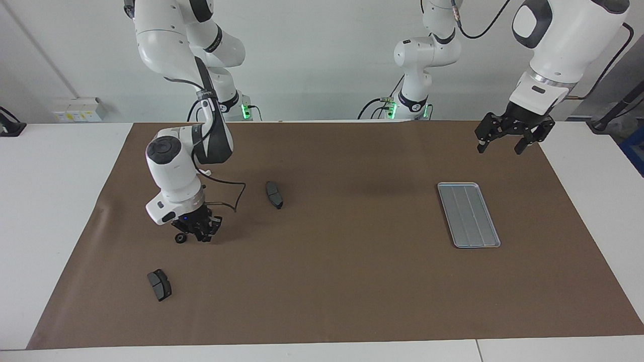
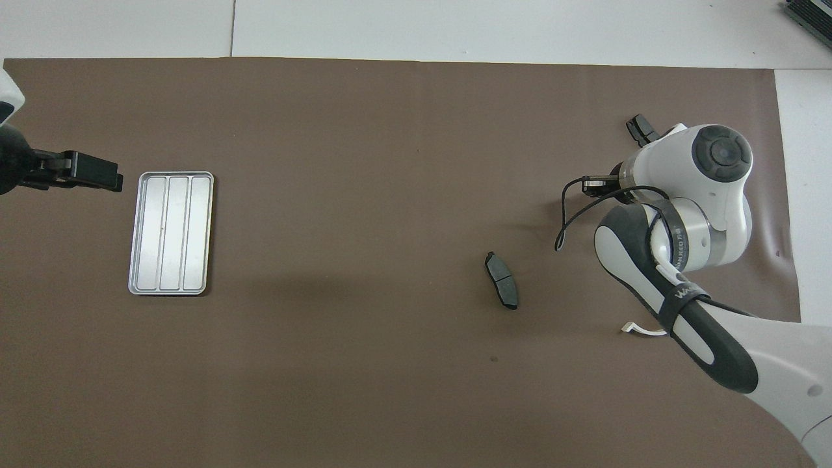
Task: Place bearing gear from tray to pile
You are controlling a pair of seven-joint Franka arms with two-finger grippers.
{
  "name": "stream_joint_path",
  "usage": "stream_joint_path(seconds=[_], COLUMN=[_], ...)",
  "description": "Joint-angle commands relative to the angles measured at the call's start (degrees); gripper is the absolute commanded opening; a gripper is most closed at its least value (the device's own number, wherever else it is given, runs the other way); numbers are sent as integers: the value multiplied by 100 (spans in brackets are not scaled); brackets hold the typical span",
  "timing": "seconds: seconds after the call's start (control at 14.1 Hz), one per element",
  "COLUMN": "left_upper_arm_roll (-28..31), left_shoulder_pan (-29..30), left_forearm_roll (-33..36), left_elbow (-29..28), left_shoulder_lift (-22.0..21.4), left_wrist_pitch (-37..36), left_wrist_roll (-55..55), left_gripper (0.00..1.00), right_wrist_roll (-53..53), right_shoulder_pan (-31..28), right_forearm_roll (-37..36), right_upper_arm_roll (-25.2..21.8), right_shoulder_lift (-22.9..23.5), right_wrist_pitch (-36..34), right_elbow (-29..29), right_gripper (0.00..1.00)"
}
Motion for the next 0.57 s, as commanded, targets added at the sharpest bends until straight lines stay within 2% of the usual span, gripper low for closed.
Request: stream_joint_path(seconds=[0.0, 0.07, 0.14, 0.21, 0.5], left_upper_arm_roll=[20, 20, 20, 20, 20], left_shoulder_pan=[1, 1, 1, 1, 1], left_forearm_roll=[13, 13, 13, 13, 13], left_elbow=[-222, -222, -222, -222, -214], left_shoulder_lift=[-183, -183, -183, -183, -183], left_wrist_pitch=[106, 106, 106, 106, 106], left_wrist_roll=[3, 3, 3, 3, 12], left_gripper=[100, 100, 100, 100, 100], right_wrist_roll=[-63, -63, -63, -54, -45], right_shoulder_pan=[-46, -46, -46, -46, -2], right_forearm_roll=[101, 101, 101, 101, 101], right_upper_arm_roll=[66, 66, 66, 66, 57], right_shoulder_lift=[-26, -26, -26, -26, -140], right_wrist_pitch=[178, 179, 179, 179, 108], right_elbow=[-163, -163, -172, -172, -84], right_gripper=[0, 15, 64, 100, 100])
